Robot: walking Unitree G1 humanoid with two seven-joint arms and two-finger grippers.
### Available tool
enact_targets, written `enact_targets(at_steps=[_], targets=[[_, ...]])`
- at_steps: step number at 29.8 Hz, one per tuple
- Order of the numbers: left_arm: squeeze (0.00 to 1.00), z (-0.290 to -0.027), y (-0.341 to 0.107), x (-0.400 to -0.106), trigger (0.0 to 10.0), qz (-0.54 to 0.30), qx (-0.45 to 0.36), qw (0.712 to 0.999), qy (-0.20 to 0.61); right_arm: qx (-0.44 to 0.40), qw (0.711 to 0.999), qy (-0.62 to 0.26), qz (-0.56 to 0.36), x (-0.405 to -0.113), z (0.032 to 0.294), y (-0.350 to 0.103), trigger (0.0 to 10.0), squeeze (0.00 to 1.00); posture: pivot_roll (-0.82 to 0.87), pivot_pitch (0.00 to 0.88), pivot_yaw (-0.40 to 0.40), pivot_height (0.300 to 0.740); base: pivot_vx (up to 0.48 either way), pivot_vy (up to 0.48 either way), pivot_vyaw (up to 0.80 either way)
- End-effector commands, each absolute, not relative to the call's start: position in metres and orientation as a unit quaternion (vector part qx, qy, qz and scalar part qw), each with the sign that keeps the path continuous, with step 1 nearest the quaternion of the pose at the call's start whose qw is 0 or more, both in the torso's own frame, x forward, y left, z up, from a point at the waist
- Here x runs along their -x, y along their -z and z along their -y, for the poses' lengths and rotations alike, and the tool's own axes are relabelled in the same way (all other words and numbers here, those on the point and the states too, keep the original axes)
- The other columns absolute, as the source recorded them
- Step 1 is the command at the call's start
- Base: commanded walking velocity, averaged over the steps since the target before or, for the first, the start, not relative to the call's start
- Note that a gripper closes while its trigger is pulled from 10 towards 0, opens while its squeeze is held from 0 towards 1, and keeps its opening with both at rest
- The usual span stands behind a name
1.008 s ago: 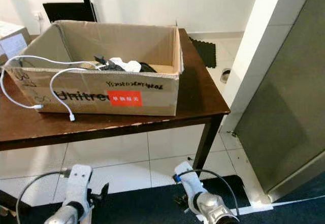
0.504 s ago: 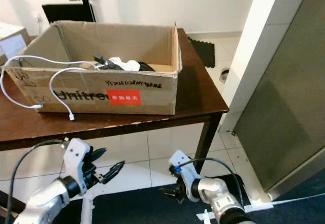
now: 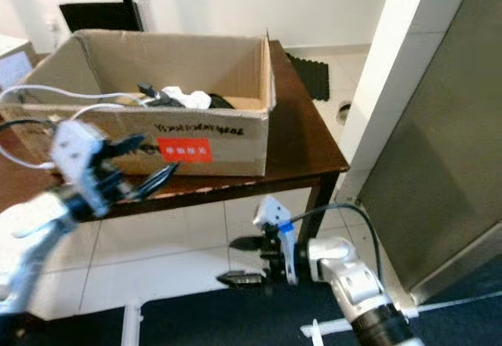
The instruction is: Picking trash to rubbish bin
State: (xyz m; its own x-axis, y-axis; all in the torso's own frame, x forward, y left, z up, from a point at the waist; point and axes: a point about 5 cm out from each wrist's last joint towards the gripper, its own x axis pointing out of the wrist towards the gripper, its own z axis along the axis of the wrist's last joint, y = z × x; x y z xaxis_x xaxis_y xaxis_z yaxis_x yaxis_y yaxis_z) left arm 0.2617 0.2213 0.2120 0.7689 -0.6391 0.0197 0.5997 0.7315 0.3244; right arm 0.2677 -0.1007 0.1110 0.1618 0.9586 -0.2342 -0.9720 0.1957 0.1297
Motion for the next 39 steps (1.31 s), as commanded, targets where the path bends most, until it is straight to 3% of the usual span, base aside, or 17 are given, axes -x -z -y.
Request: enact_targets(at_steps=[1, 4, 5, 6, 10, 11, 15, 18, 25, 39], targets=[[1.00, -0.233, -0.211, -0.253, 10.0, 0.026, -0.177, 0.923, 0.341, 0.049, 0.782, -0.608, -0.131, -0.270, 0.101, -0.111, 10.0, 0.00, 0.03, 0.092, -0.015, 0.740, 0.000, 0.000, 0.00], [1.00, -0.244, -0.214, -0.252, 10.0, 0.023, -0.190, 0.928, 0.318, 0.062, 0.799, -0.587, -0.119, -0.276, 0.101, -0.114, 10.0, 0.00, 0.03, 0.092, -0.015, 0.740, 0.000, 0.000, 0.00], [1.00, -0.263, -0.220, -0.252, 10.0, 0.027, -0.215, 0.938, 0.272, 0.087, 0.824, -0.552, -0.092, -0.286, 0.101, -0.123, 10.0, 0.00, 0.04, 0.098, -0.020, 0.740, 0.000, 0.000, 0.00], [1.00, -0.275, -0.224, -0.252, 10.0, 0.034, -0.223, 0.944, 0.240, 0.102, 0.830, -0.543, -0.068, -0.290, 0.099, -0.129, 10.0, 0.00, 0.04, 0.101, -0.022, 0.740, 0.000, 0.000, 0.00], [1.00, -0.289, -0.227, -0.250, 10.0, 0.042, -0.230, 0.951, 0.200, 0.119, 0.833, -0.538, -0.038, -0.293, 0.093, -0.139, 10.0, 0.00, 0.04, 0.107, -0.025, 0.740, 0.000, 0.000, 0.00], [0.01, -0.291, -0.227, -0.249, 10.0, 0.043, -0.221, 0.956, 0.190, 0.124, 0.833, -0.538, -0.027, -0.293, 0.089, -0.143, 10.0, 0.00, 0.04, 0.108, -0.028, 0.740, 0.000, 0.000, 0.00], [0.00, -0.290, -0.221, -0.247, 10.0, 0.028, -0.182, 0.967, 0.179, 0.115, 0.841, -0.529, -0.020, -0.294, 0.082, -0.146, 10.0, 0.00, 0.04, 0.108, -0.030, 0.740, 0.000, 0.000, 0.00], [0.00, -0.267, -0.194, -0.246, 10.0, -0.001, -0.135, 0.970, 0.201, 0.121, 0.852, -0.509, -0.038, -0.296, 0.079, -0.134, 10.0, 0.00, 0.04, 0.112, -0.030, 0.740, 0.000, 0.000, 0.00], [0.00, -0.241, -0.180, -0.247, 10.0, -0.009, -0.104, 0.967, 0.232, 0.119, 0.852, -0.509, -0.042, -0.293, 0.077, -0.130, 10.0, 0.00, 0.04, 0.118, -0.026, 0.740, 0.000, 0.000, 0.00], [0.00, -0.227, -0.179, -0.255, 10.0, -0.017, -0.106, 0.963, 0.245, 0.118, 0.855, -0.503, -0.046, -0.291, 0.077, -0.126, 10.0, 0.00, 0.04, 0.121, -0.018, 0.740, 0.000, 0.458, 0.00]])
